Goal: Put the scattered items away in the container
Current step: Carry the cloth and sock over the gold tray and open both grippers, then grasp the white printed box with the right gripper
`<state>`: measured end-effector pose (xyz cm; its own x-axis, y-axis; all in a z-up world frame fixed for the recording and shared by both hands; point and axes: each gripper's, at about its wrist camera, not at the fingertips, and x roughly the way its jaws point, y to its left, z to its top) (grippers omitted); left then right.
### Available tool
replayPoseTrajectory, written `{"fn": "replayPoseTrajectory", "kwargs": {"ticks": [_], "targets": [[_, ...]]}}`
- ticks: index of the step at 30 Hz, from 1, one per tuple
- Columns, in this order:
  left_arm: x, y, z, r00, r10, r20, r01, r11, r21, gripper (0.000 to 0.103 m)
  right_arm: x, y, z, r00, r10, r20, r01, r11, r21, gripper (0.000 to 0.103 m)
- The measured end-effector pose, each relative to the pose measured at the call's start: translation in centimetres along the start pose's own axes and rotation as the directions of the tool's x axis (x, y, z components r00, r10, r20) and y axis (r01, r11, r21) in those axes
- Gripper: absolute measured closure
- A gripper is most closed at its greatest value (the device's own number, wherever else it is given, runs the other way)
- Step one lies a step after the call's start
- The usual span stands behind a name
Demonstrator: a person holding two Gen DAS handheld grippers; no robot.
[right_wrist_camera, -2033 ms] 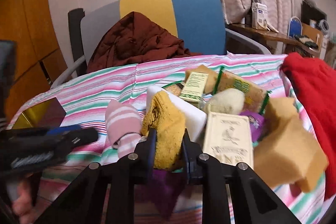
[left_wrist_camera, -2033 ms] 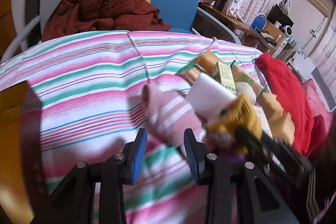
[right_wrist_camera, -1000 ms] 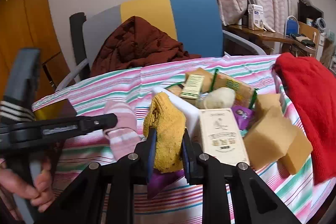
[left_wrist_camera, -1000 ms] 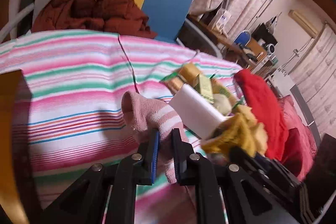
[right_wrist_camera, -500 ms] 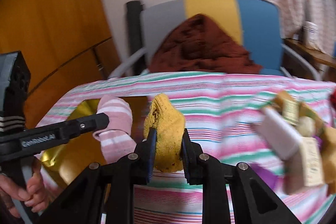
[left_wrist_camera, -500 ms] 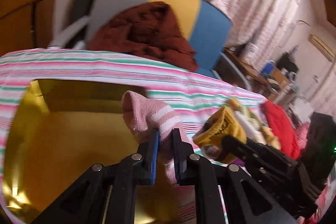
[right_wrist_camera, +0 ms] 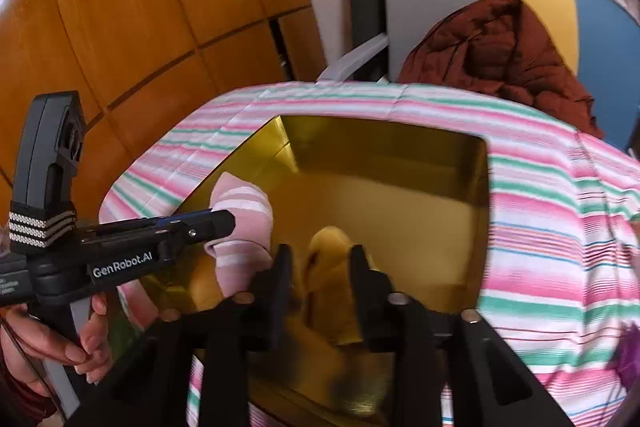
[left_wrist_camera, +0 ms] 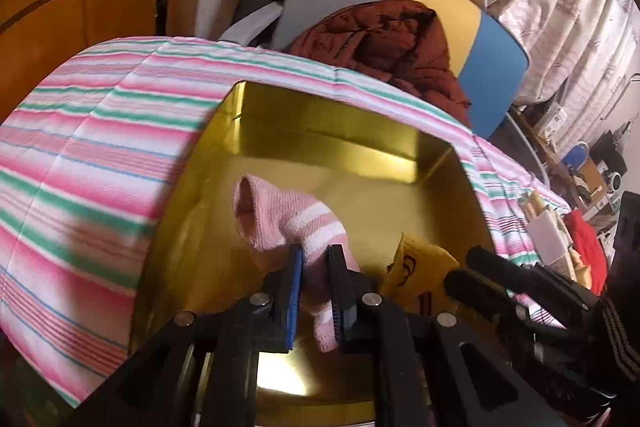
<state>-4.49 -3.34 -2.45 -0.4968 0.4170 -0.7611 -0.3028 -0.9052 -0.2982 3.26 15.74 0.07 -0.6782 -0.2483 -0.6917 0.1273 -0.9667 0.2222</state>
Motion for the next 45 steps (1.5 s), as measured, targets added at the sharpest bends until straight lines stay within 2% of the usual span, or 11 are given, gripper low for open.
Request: {"fn": "replayPoseTrajectory", "kwargs": {"ticks": [1, 2, 3, 5, 9, 14, 27, 37, 41, 45], "targets": [[-0.1, 0.2, -0.2, 1.0, 0.002, 0.0, -0.002, 1.0, -0.003, 0.09, 0.4, -0.1, 0.2, 1.0, 0.004, -0.007, -0.004, 1.0, 0.003, 0.029], [-0.2, 0.2, -0.3, 1.0, 0.004, 0.0, -0.004, 1.0, -0.004, 0.09, 0.3, 0.0, 0.0, 1.0, 0.017, 0.001, -0.017, 1.0, 0.019, 0.015], [-0.4, 0.2, -0.5, 1.0, 0.011, 0.001, -0.011, 1.0, -0.001, 0.09, 0.1, 0.1, -0.1, 0.999, 0.031, 0.019, -0.032, 0.999, 0.033, 0.012], [-0.7, 0.0, -0.5, 1.0, 0.027, 0.006, -0.027, 1.0, 0.007, 0.09, -0.7, 0.0, -0.3, 0.998, 0.047, 0.046, -0.05, 0.998, 0.045, 0.011], [-1.2, -0.4, -0.8, 0.999, 0.042, 0.016, -0.042, 0.999, 0.0, 0.087, -1.4, -0.1, -0.2, 0.997, 0.01, 0.075, -0.012, 1.0, 0.028, 0.011], [-1.8, -2.1, -1.0, 0.997, 0.058, 0.043, -0.059, 0.998, 0.025, 0.085, -2.9, -1.2, -0.5, 0.995, -0.02, 0.097, 0.015, 0.998, 0.06, 0.011], [-1.8, -7.9, -1.6, 0.998, 0.033, 0.049, -0.039, 0.991, 0.128, 0.081, -6.5, -4.2, -1.4, 0.981, -0.126, 0.151, 0.113, 0.99, 0.089, 0.011], [-1.2, -13.2, -2.4, 0.999, -0.028, 0.042, 0.018, 0.975, 0.221, 0.081, -9.9, -9.0, -3.3, 0.951, -0.256, 0.175, 0.226, 0.959, 0.173, 0.011], [-0.6, -15.9, -2.9, 0.999, -0.051, 0.017, 0.045, 0.964, 0.263, 0.081, -11.3, -12.0, -4.7, 0.937, -0.31, 0.162, 0.267, 0.933, 0.241, 0.012], [0.0, -18.6, -3.6, 0.997, -0.081, -0.014, 0.082, 0.951, 0.298, 0.081, -12.8, -14.5, -6.0, 0.914, -0.376, 0.155, 0.323, 0.902, 0.286, 0.013]]}}
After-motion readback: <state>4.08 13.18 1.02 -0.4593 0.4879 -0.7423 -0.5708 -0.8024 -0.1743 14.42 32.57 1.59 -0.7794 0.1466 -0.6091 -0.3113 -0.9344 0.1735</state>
